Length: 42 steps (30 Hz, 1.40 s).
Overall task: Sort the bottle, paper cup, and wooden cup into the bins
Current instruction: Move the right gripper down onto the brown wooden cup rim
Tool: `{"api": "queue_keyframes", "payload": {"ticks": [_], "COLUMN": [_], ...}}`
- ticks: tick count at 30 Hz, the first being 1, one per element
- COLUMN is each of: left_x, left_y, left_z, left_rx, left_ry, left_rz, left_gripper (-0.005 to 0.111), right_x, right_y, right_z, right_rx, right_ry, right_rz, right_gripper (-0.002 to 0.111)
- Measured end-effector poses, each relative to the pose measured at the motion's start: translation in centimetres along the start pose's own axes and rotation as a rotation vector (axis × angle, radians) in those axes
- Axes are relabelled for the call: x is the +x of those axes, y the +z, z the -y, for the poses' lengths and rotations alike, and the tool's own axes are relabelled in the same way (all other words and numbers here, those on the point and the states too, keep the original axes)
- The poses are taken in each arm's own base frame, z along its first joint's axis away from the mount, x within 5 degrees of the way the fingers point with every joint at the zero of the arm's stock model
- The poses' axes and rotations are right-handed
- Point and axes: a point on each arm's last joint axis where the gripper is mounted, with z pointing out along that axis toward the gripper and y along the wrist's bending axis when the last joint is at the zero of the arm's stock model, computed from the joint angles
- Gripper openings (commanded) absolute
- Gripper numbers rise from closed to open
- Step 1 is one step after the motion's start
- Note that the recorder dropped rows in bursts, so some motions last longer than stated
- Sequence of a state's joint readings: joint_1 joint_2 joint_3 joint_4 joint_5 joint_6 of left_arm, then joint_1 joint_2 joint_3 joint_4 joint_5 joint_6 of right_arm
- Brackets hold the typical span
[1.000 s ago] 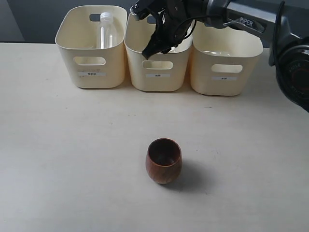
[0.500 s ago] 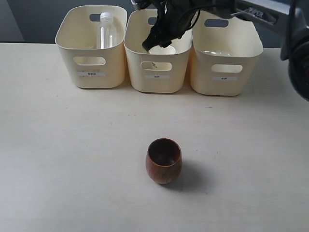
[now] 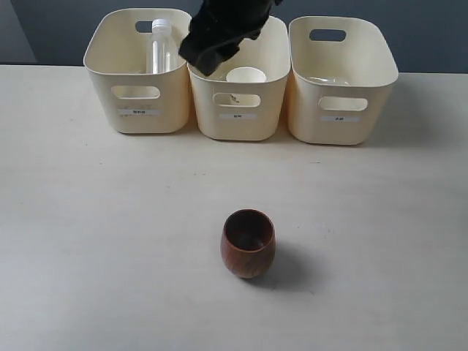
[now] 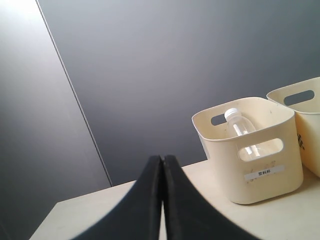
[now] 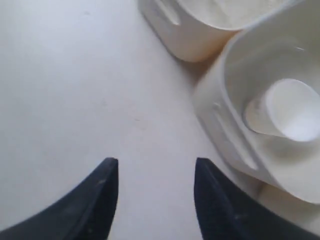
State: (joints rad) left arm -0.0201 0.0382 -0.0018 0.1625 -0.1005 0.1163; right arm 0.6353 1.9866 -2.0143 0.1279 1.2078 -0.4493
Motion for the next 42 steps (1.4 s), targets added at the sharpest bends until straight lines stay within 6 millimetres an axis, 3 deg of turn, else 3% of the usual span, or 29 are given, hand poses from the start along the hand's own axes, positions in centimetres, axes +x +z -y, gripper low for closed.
{"api": "queue_keyframes", "payload": {"ticks": [4,9,21,34,42], "left_x": [0.0,0.0,0.0,0.0,0.0], "left_y": [0.0,0.0,0.0,0.0,0.0], "left_z": [0.0,0.0,0.0,0.0,0.0], "left_rx": [0.0,0.0,0.0,0.0,0.0], "left_ry": [0.0,0.0,0.0,0.0,0.0], "left_rz": [0.0,0.0,0.0,0.0,0.0], "left_gripper": [0.0,0.0,0.0,0.0,0.0], "right_x": [-0.2,1.1,6.5,8.0,9.9], "right_y": [0.6,3.1,7.8,9.0,10.0], "right_z": [-3.1,-5.3,-6.7,-8.4,-8.9], "right_rx": [-0.139,-0.198,-0.238,-0.361,-0.387], "right_ry": [-0.039,-0.055,-0.019,0.064,0.081], "right_rz": [0.01,-0.087,-0.35,-0.385,-0.457], "right_gripper": [0.064,0.064,0.064,0.064,0.064]}}
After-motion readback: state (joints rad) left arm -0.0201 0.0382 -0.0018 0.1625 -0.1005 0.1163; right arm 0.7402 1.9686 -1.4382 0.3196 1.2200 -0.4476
